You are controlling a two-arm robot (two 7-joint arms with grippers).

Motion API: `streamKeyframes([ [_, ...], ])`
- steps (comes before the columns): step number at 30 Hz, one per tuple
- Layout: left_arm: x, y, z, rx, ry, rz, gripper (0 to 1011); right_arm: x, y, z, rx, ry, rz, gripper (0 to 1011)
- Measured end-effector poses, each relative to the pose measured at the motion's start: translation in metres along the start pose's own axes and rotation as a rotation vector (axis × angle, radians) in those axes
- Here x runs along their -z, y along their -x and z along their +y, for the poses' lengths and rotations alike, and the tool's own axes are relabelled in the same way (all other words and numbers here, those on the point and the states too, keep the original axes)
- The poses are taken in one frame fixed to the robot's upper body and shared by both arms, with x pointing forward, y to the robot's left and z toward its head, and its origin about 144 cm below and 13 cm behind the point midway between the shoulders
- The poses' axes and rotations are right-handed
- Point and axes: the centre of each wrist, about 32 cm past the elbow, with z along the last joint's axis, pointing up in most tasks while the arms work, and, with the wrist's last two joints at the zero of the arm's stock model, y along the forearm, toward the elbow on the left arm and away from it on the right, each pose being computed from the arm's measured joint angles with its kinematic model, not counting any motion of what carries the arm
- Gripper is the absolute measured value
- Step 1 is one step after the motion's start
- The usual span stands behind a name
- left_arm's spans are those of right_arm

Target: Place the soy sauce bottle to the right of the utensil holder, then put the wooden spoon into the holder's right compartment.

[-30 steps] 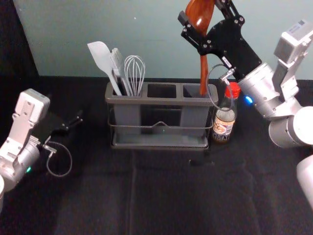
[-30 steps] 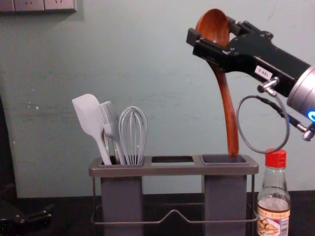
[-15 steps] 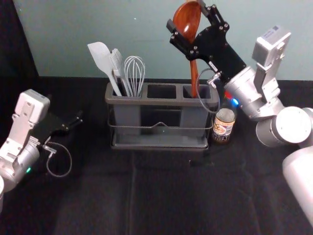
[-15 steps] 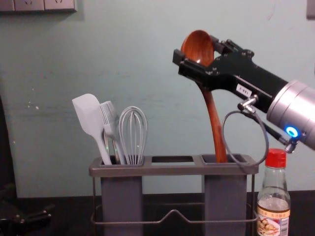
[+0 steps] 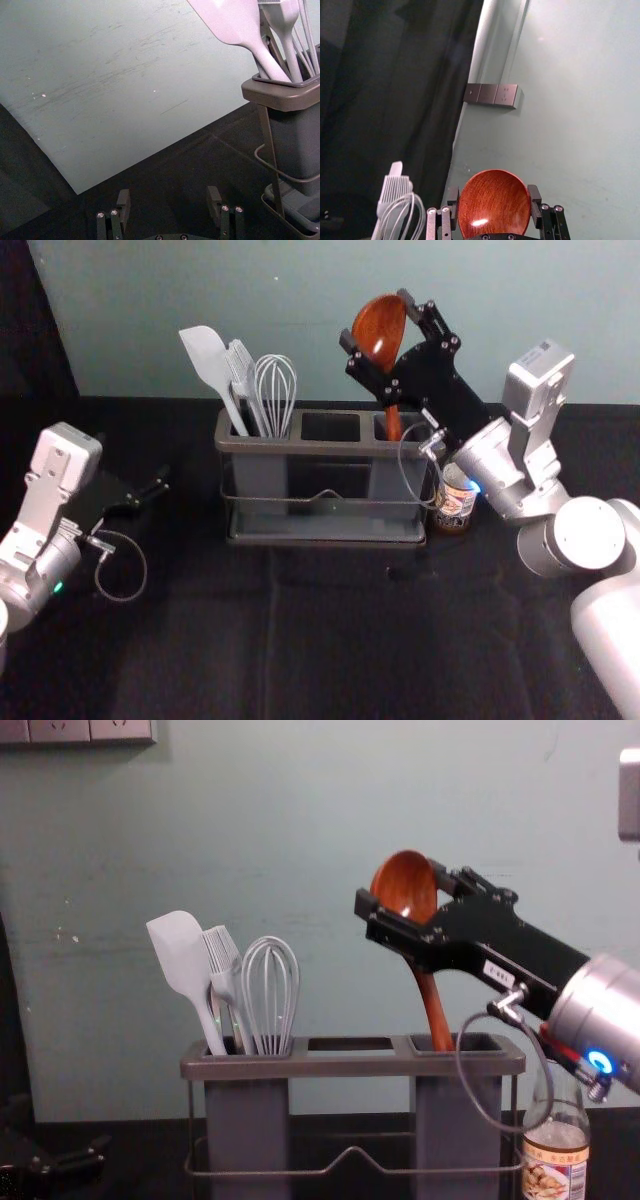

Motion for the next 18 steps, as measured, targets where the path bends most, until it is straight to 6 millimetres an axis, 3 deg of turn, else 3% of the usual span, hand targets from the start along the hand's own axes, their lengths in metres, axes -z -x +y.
streamKeyframes([
  [18,0.000,0.000,0.000,0.000,0.000,0.000,1005,0.009,0.017,-0.028,0.009,0.029,0.027,837],
])
